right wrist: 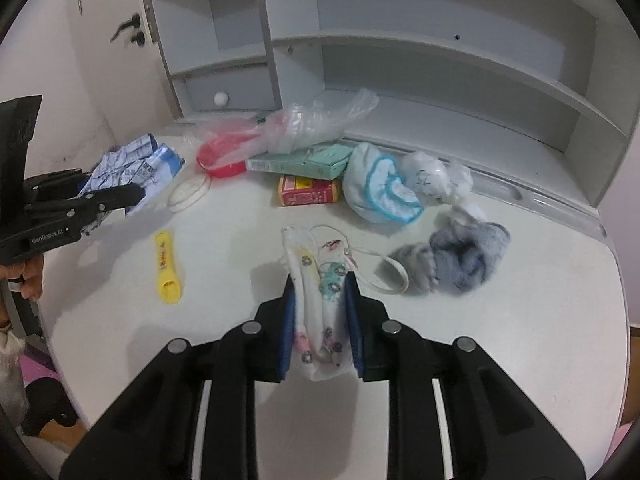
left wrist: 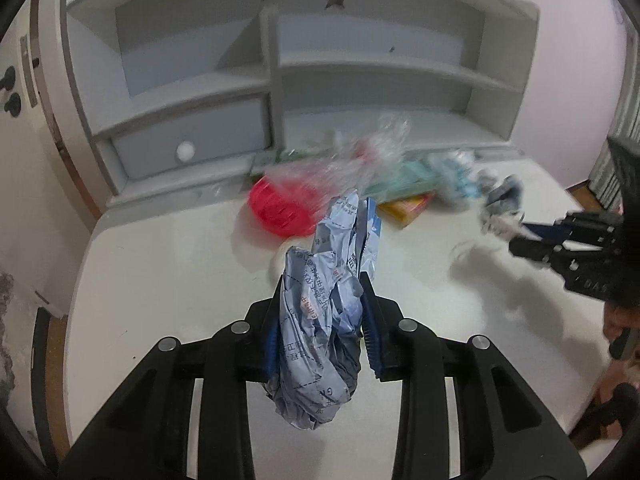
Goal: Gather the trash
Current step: 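Grasp the crumpled wrapper with the left tool while the right tool grasps the white mask, then carry the wrapper and mask over the black bin with both tools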
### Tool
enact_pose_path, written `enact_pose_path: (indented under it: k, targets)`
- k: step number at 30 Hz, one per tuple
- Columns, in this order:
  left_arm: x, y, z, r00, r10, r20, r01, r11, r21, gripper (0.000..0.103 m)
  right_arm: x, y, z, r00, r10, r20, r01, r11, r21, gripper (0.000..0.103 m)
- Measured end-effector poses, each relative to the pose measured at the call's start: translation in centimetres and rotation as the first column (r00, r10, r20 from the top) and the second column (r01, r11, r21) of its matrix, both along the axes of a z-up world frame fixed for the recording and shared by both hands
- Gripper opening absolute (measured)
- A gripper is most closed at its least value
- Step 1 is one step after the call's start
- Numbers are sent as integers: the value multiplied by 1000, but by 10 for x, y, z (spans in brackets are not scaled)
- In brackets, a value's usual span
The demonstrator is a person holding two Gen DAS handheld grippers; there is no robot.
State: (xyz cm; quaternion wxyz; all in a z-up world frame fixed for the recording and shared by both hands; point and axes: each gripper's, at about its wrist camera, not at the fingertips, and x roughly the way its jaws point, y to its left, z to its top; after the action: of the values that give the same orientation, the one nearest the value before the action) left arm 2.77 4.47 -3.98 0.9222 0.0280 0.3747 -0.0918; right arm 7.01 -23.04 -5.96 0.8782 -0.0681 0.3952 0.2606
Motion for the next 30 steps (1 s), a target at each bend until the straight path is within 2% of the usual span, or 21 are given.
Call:
enact_pose_path:
  k: [2,5,7,9,12,13,16,19,20,22,23,25,26,27,29,30]
  targets:
    - [-8,-21,19,998,-39,46,39,999,-4,32,-11,-20,16,999,-24,27,23,999,38,23]
    - [-22,-78,45,981,-160,110,160,987,8,32,-33,-65,46,994,-81,75,74,993,91,23]
    - [-32,-131,55,954,-271,132,270,963,19,32,-52,-102,65,984,-139,110,127,986,110,23]
    - [-45,-184,61,915,-378,140,378,925,31,32,-78,-149,81,967,-219,133,200,969,143,23]
    - [-73,-275,60,823,-554,127,553,832,49,32,-123,-233,88,923,-365,122,337,919,205,23]
    - [-86,-310,54,778,-618,110,615,786,60,32,-135,-256,85,907,-407,109,377,900,218,23]
    - [-124,-401,28,647,-761,45,757,648,84,32,-175,-339,57,832,-554,28,532,812,241,23]
    - [-155,-477,-19,536,-842,-66,844,534,44,32,-203,-415,-2,755,-641,-141,653,711,262,23]
    - [-162,-497,-39,510,-853,-109,860,509,42,32,-209,-437,-31,721,-663,-200,692,677,248,23]
    - [-172,-539,-97,478,-850,-219,877,476,69,32,-218,-470,-86,658,-694,-292,752,625,208,23]
    - [-170,-553,-125,472,-835,-282,879,471,75,32,-220,-484,-122,622,-700,-352,779,599,186,23]
    - [-157,-577,-192,476,-774,-417,867,491,79,32,-223,-502,-188,554,-687,-470,819,551,160,23]
    - [-149,-585,-219,484,-745,-459,859,503,90,31,-223,-508,-225,520,-662,-539,834,530,154,23]
    - [-139,-593,-255,495,-704,-509,849,516,112,31,-222,-509,-254,493,-638,-592,844,515,148,23]
    - [-123,-598,-295,513,-633,-580,823,555,122,30,-219,-507,-308,432,-607,-667,859,502,100,23]
    - [-116,-600,-309,516,-606,-606,809,577,112,30,-218,-508,-325,412,-599,-687,866,492,91,23]
